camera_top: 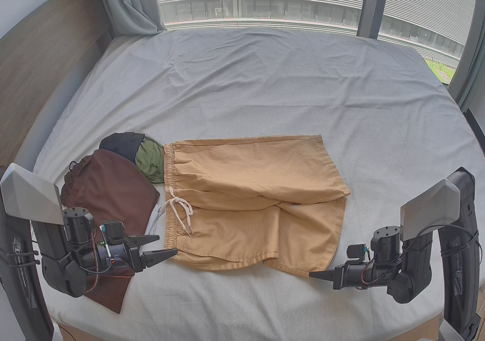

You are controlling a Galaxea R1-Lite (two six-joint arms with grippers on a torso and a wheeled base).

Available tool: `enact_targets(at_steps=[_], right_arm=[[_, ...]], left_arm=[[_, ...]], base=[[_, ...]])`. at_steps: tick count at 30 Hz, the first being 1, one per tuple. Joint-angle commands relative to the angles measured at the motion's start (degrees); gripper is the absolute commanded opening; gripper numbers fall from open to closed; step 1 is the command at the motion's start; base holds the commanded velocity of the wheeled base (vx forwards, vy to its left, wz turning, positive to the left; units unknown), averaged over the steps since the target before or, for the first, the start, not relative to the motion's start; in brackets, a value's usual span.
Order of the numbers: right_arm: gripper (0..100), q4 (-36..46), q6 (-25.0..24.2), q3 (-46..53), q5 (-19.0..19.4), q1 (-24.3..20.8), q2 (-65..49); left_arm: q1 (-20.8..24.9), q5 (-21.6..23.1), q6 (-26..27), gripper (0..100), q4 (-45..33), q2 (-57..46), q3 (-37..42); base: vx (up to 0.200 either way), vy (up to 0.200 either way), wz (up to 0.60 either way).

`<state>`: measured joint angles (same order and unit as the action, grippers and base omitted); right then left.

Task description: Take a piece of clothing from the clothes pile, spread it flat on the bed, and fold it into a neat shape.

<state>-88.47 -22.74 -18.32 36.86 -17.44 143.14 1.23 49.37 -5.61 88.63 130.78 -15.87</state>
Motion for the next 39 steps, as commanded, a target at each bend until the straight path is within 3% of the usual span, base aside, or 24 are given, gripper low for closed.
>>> enact_targets(at_steps=[1,8,15,39], right_arm=[[0,-0.2,0.1,0.3,0.1,0.0,-0.5],[0,0.0,1.4,4.0,0.0,1.6,-3.5],[0,0.0,7.9,5.8,0.7,8.3,-5.3],[0,0.0,8.1,5.4,0.8,8.0,-5.5]], left_arm=[[0.0,0.0,0.0,100,0.1,0.3,0.1],[0.9,-0.1,0.0,100,0.0,1.1,0.0],[1.0,-0.1,-0.9,100,0.0,2.7,-2.2],[-0.6,-1.1,-1.9,100,0.0,8.8,-4.2]], base=[[0.0,0.0,0.0],[0.0,0.0,0.0],[0.0,0.0,0.0],[0.0,0.0,0.0]])
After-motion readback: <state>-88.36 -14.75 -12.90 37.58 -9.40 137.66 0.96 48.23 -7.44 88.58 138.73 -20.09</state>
